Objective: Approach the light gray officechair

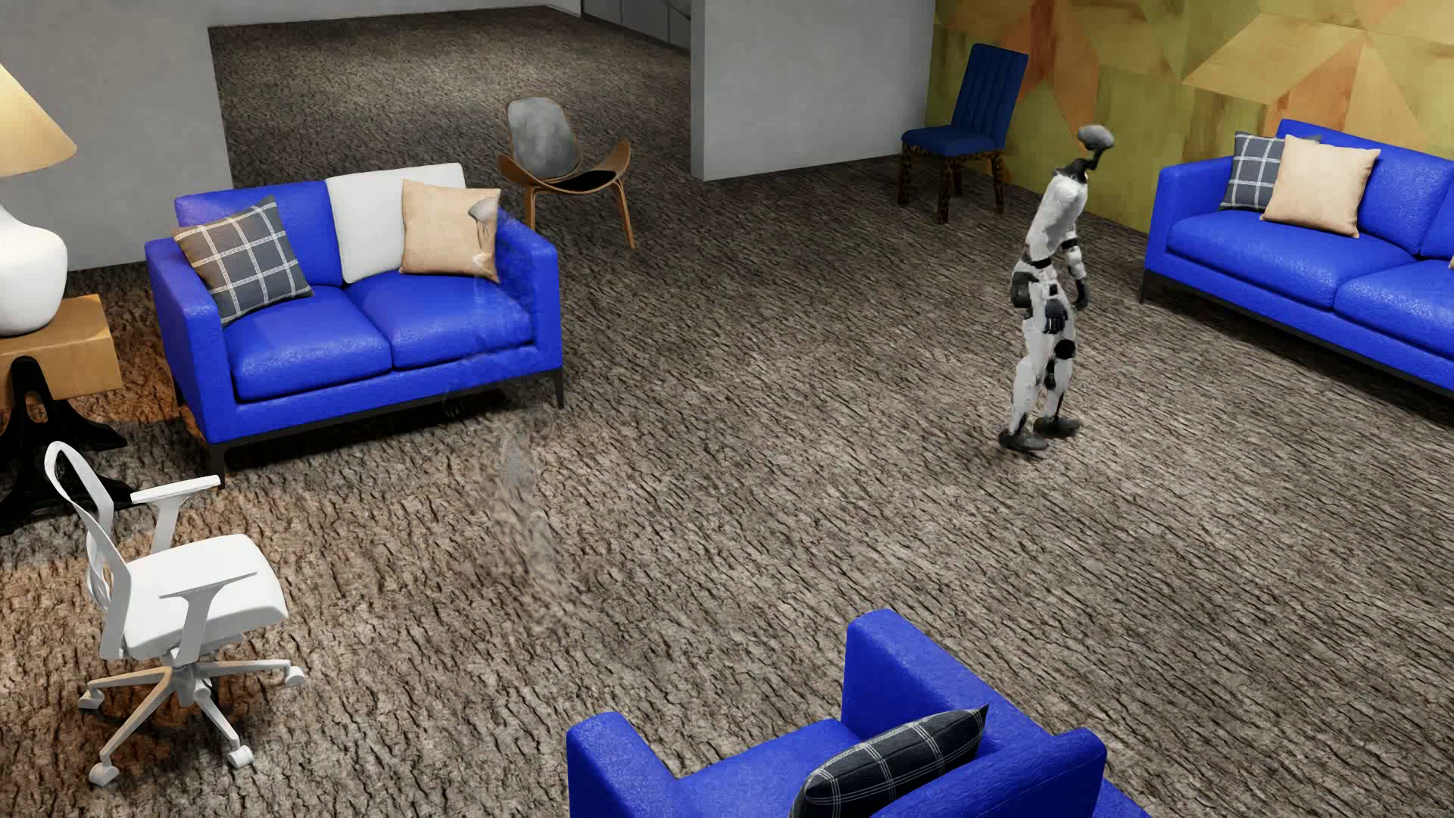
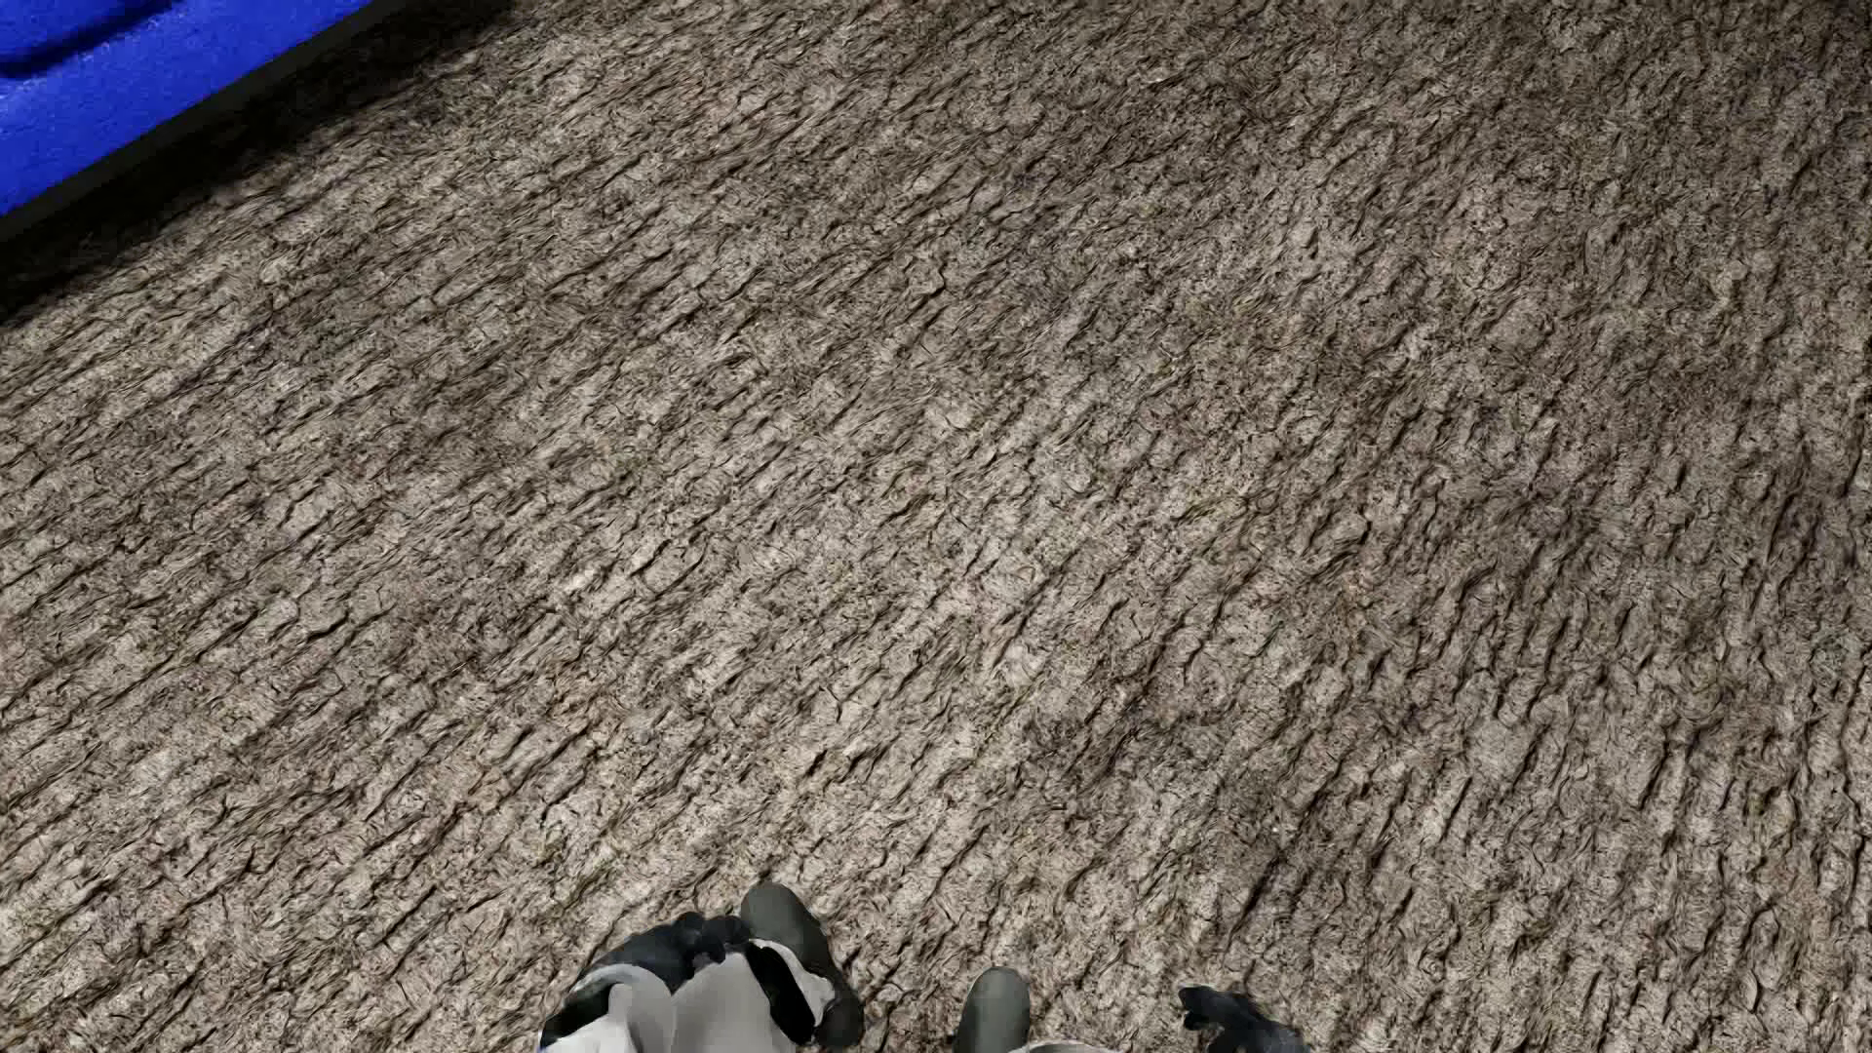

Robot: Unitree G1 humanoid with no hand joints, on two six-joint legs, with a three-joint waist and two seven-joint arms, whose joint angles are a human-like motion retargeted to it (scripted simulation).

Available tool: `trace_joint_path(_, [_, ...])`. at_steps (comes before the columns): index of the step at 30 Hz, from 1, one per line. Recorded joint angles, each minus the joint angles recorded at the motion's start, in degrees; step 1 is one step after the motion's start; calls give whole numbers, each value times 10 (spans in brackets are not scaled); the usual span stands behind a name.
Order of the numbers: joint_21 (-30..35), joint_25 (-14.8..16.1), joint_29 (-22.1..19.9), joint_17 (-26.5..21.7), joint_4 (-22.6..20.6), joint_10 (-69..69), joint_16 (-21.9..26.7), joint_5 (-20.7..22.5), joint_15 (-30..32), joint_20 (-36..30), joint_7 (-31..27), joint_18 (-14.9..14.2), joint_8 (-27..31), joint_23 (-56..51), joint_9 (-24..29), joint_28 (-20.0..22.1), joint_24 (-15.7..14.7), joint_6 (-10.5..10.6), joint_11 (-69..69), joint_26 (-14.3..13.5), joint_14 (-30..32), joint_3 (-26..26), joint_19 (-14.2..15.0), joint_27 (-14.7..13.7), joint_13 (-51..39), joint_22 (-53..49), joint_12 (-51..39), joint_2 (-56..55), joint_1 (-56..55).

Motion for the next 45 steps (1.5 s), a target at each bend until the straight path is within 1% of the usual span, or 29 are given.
trace_joint_path(3, [-8,1,4,6,25,83,0,-1,-15,12,-22,-22,9,1,-2,-9,6,2,31,2,6,1,-6,9,0,-2,28,19,-9])
trace_joint_path(5, [-20,3,3,13,26,138,-3,-5,-23,27,-70,-49,12,3,-4,-7,-1,1,49,4,25,3,-7,14,9,1,44,33,-26])
trace_joint_path(7, [-32,2,3,18,-20,184,-4,-14,-26,37,-192,-84,11,10,-6,4,-5,0,58,4,40,5,-2,20,20,5,53,53,-53])
trace_joint_path(9, [-40,-3,9,18,-105,186,1,-25,-36,32,-344,-117,8,27,-9,-6,4,1,66,7,14,3,6,26,30,11,58,68,-40])
trace_joint_path(10, [-41,-8,11,15,-137,161,1,-33,-40,30,-397,-137,10,39,-12,-15,5,2,68,7,-10,2,11,27,36,16,61,73,-12])
trace_joint_path(11, [-41,-13,13,9,-142,129,1,-40,-48,33,-402,-135,14,52,-15,-19,3,3,73,6,-51,-1,15,30,36,19,69,75,21])
trace_joint_path(13, [-50,-17,18,-3,-141,54,-7,-63,-63,35,-355,-107,28,65,-19,-21,2,-1,98,7,-94,-6,29,35,36,31,79,70,79])
trace_joint_path(15, [-72,-10,17,2,-161,29,-3,-96,-65,21,-346,-114,42,53,-20,-30,15,-16,174,8,-91,-13,48,38,38,52,68,38,97])
trace_joint_path(17, [-100,10,7,23,-173,5,17,-125,-52,-11,-352,-126,51,30,-22,-49,34,-28,233,10,-82,-21,89,27,58,80,34,18,111])
trace_joint_path(18, [-115,19,5,33,-177,-11,25,-145,-50,-22,-358,-127,46,23,-24,-49,39,-32,249,14,-74,-24,91,23,65,93,15,18,118])
trace_joint_path(20, [-123,3,1,35,-178,-48,39,-200,-32,-25,-371,-133,12,22,-30,-46,40,-37,256,18,-52,-25,70,39,60,91,-9,41,134])
trace_joint_path(21, [-123,-11,9,25,-177,-66,46,-232,-21,-20,-377,-137,-12,26,-34,-38,34,-38,250,12,-41,-24,63,42,60,81,-17,59,141])
trace_joint_path(22, [-121,-29,19,15,-175,-82,53,-267,-18,-10,-379,-142,-46,30,-39,-27,24,-40,238,5,-32,-21,41,47,55,65,-19,80,147])
trace_joint_path(23, [-122,-41,31,7,-170,-96,59,-307,-9,6,-377,-148,-100,33,-45,-12,13,-43,217,-6,-25,-17,13,46,48,43,-15,108,152])
trace_joint_path(25, [-140,-39,38,6,-151,-110,73,-368,41,49,-359,-163,-263,32,-55,21,-8,-51,145,-20,-17,-5,-39,39,30,-4,12,184,160])
trace_joint_path(26, [-142,-37,33,9,-136,-114,76,-376,79,77,-346,-172,-339,27,-59,38,-19,-55,107,-24,-13,1,41,32,20,-24,34,216,164])
trace_joint_path(27, [-130,-44,29,9,-120,-107,76,-368,46,110,-333,-182,-340,21,-60,53,-32,-58,98,-25,-13,0,93,23,10,-37,61,219,168])
trace_joint_path(28, [-108,-52,26,11,-97,-97,74,-355,19,145,-321,-192,-316,13,-59,65,-47,-59,106,-20,-9,-2,118,12,0,-43,88,207,170])
trace_joint_path(30, [-66,-60,31,14,-27,-65,58,-311,-22,212,-282,-198,-257,-9,-53,82,-72,-53,150,-1,25,-7,85,-25,-6,-20,138,162,168])
trace_joint_path(31, [-51,-57,33,20,15,-43,44,-275,-36,222,-268,-199,-235,-24,-49,78,-75,-49,150,17,60,-9,71,-42,-3,-1,150,151,160])
trace_joint_path(32, [-40,-51,34,26,59,-12,38,-232,-45,210,-260,-197,-215,-40,-45,53,-65,-44,142,28,102,-11,55,-56,5,21,163,146,148])
trace_joint_path(33, [-34,-43,33,29,109,25,36,-191,-53,178,-231,-176,-195,-55,-39,13,-40,-38,133,28,146,-12,38,-67,13,42,176,145,135])
trace_joint_path(34, [-39,-29,33,28,156,65,29,-159,-62,145,-194,-104,-172,-66,-34,-27,-11,-30,133,21,154,-10,25,-67,19,61,187,140,123])
trace_joint_path(35, [-52,-14,29,28,162,114,15,-133,-72,125,-197,-54,-145,-73,-29,-50,6,-25,135,15,115,-4,19,-58,24,67,197,134,110])
trace_joint_path(37, [-92,17,10,31,84,219,-32,-89,-84,140,-277,-66,-91,-90,-22,-65,5,-20,122,18,48,12,22,-39,39,74,209,130,69])
trace_joint_path(38, [-109,34,3,28,29,260,-54,-69,-85,154,-306,-87,-68,-97,-21,-59,2,-19,108,18,39,18,26,-33,43,64,215,130,48])
trace_joint_path(40, [-129,60,7,12,-65,303,-85,-34,-85,182,-316,-143,-22,-111,-22,-46,3,-17,80,5,24,25,35,-29,42,30,231,128,7])
trace_joint_path(42, [-133,58,12,-3,-148,306,-94,8,-78,207,-305,-164,38,-131,-24,-34,16,-15,57,-10,24,32,25,-29,28,-11,255,123,-31])
trace_joint_path(45, [-98,54,8,-9,-267,220,-78,89,-71,237,-312,-197,158,-131,-26,-8,50,-11,60,-20,25,41,-13,-32,-43,-73,305,111,-67])
